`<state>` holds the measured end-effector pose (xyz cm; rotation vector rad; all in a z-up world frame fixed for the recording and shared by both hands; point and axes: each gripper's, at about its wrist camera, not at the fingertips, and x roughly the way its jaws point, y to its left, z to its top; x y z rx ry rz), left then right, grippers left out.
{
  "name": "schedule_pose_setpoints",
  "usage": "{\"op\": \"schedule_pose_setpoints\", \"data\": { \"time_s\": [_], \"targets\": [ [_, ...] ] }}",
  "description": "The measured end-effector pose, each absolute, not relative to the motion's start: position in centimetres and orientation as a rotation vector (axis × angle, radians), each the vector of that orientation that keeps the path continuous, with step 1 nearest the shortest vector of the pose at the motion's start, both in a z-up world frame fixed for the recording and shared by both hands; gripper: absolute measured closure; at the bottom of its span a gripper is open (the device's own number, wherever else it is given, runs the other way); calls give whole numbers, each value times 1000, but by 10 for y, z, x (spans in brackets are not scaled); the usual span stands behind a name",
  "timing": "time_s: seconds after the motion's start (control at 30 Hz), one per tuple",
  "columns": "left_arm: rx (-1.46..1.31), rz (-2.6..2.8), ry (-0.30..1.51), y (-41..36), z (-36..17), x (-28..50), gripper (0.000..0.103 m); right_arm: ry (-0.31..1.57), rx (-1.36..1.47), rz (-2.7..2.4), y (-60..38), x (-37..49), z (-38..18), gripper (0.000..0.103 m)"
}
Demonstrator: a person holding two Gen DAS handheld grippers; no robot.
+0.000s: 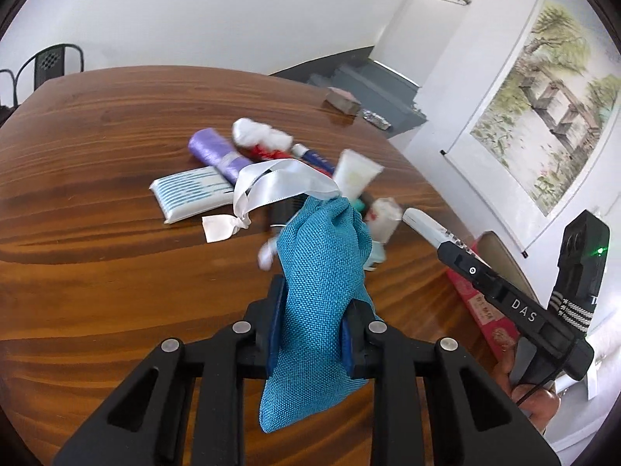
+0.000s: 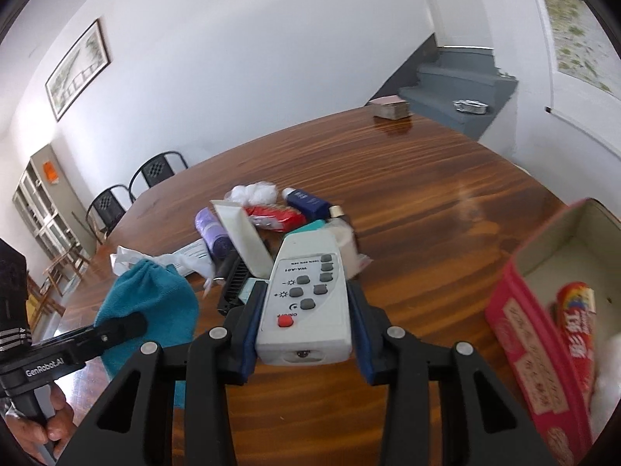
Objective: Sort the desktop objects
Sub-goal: 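Carry the pouch and remote to the red tin and release both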
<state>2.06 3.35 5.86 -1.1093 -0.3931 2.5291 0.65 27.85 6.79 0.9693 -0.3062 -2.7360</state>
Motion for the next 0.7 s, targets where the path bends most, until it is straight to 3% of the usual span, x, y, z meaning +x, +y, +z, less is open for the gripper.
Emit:
{"op": "schedule_pose_setpoints", "data": {
  "time_s": [0.7],
  "targets": [
    [-971,2310,-216,183,100,29,77,-530,809,-3155,426,92,88,59]
  ]
}}
